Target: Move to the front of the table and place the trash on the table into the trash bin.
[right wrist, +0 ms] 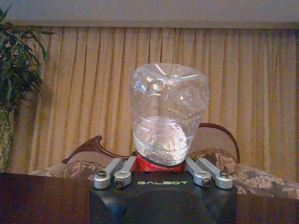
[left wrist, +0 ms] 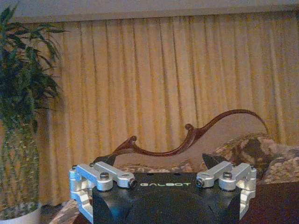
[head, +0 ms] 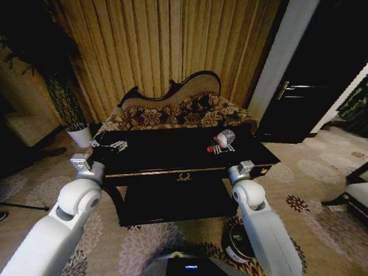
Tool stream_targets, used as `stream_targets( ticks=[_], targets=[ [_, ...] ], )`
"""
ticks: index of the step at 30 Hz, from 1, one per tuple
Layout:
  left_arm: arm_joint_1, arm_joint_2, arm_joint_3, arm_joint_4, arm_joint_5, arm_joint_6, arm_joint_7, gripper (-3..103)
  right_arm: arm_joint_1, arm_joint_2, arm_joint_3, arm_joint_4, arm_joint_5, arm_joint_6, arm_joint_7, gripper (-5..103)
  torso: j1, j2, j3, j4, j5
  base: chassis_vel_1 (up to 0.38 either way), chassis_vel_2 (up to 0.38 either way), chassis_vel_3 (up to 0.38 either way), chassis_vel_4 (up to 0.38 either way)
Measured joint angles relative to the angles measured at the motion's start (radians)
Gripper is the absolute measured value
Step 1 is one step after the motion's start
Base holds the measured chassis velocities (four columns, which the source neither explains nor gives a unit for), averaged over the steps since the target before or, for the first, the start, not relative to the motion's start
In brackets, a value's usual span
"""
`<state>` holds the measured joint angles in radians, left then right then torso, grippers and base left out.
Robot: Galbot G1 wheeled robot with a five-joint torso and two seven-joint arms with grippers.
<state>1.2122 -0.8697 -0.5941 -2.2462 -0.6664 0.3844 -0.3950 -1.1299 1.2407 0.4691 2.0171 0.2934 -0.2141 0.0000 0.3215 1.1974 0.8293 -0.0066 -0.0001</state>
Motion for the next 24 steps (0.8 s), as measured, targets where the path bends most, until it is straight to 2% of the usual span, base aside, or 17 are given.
stream_targets(
  ticks=[4,15,24],
  targets=[
    [0.019,-0.002,-0.038,0.021,0.001,-0.007,0.008,100,-0.027,-0.002,0.002,0.003,0.009,0.000,0.000,27,0.000,0.000,0.000,0.0001,0.0000,0.000,0.000,0.000,0.000],
    [0.016,0.013,-0.043,0.045,-0.002,-0.006,0.011,100,-0.072,-0.013,0.039,0.027,0.015,0.014,0.000,27,0.000,0.000,0.000,-0.0001,0.0000,0.000,0.000,0.000,0.000],
    [0.046,0.013,-0.058,0.033,-0.002,-0.004,0.012,100,-0.103,-0.014,0.077,0.041,0.018,0.026,0.000,27,0.000,0.000,0.000,0.0001,0.0000,0.081,-0.071,-0.075,0.076]
  ],
)
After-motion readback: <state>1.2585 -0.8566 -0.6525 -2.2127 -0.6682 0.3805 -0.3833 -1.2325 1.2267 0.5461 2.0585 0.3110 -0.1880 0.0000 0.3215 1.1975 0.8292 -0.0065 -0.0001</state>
